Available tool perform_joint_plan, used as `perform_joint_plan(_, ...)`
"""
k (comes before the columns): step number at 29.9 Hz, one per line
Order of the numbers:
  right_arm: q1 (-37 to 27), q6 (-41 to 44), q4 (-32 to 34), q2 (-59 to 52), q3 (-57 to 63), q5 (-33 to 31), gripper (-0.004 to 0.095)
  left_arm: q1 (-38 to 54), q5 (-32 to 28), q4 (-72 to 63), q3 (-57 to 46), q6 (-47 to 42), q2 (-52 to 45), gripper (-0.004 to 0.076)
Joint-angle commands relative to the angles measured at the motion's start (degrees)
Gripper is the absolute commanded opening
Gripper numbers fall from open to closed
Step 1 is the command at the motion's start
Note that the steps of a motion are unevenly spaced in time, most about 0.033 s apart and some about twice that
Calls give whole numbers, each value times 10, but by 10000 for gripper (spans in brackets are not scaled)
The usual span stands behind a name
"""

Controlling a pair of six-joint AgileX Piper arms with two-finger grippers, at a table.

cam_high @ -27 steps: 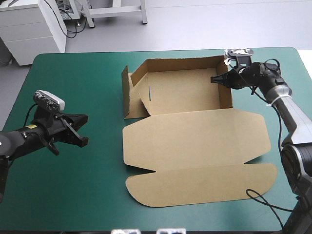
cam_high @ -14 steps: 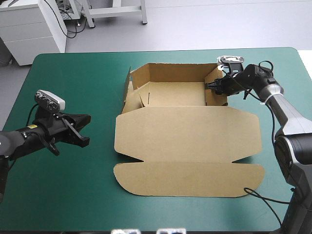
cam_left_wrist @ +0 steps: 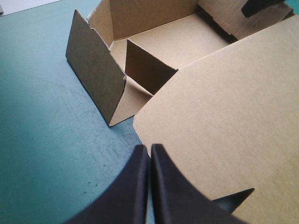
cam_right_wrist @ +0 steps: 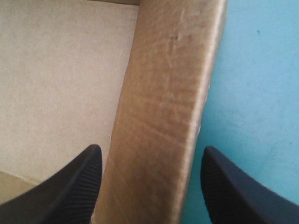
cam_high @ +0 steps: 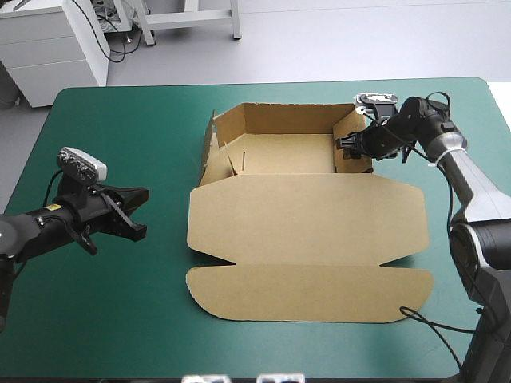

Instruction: Fold the box

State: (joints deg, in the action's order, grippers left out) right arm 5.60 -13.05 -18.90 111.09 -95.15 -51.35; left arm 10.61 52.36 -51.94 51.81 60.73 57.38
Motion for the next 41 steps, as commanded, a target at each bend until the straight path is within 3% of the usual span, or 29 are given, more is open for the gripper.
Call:
perform_joint_plan(1,0,13,8,-40,-41,-49,580,-3,-13,-34,15,-5,-5,6)
perform_joint_plan(10,0,26,52,-30,-48,-81,576,-3,-13,-34,15,-5,-5,6)
perform_joint_plan(17,0,26,47,-15,-48,-62,566,-3,-13,-34,15,-5,-5,6)
perform_joint_plan(20,0,26,37,-14,-48,-53,444,-3,-13,-34,15,-5,-5,6)
perform_joint_plan(25,0,28,33,-11,-48,-49,-23,-3,-13,-34,15,-5,-5,6)
perform_joint_plan(29,0,41,33,-11,-62,-47,0,-3,-13,-34,15,-5,-5,6)
perform_joint_plan(32,0,41,33,-11,-100,-83,0,-3,-13,-34,15,-5,-5,6)
perform_joint_plan(37,-2,3,44,-11,-182,-202,0,-3,-13,-34,15,-13,-1,6)
perform_joint_plan(41,-2,10,53,-42,-205,-202,0,-3,-22,-34,15,-24,4,6)
